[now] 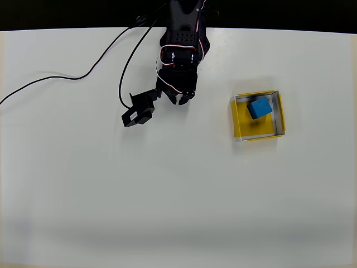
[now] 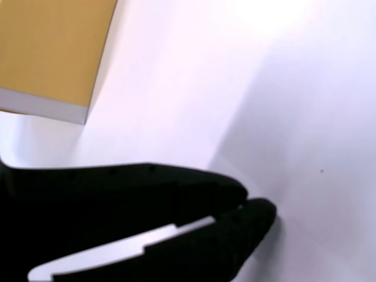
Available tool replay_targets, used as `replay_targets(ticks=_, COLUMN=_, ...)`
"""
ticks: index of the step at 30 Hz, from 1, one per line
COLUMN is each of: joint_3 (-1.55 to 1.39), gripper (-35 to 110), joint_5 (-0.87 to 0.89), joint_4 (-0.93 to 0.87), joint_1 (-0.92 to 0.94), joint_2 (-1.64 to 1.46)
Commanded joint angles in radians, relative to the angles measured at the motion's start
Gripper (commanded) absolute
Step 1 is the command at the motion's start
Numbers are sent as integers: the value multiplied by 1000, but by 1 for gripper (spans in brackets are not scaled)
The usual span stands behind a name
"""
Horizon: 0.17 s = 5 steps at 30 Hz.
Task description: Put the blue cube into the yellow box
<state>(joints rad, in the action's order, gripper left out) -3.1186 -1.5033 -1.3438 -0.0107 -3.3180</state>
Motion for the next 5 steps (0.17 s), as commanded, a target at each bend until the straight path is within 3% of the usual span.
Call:
replay_targets(ticks=1, joint_3=-28, gripper=1, joint_5=-9, joint_4=-2, joint_1=-9, joint_2=-25)
replay_targets(ticks=5, joint_3=-28, gripper=1, joint_5=-9, joint_4=-2, joint_1=-9, joint_2=-25)
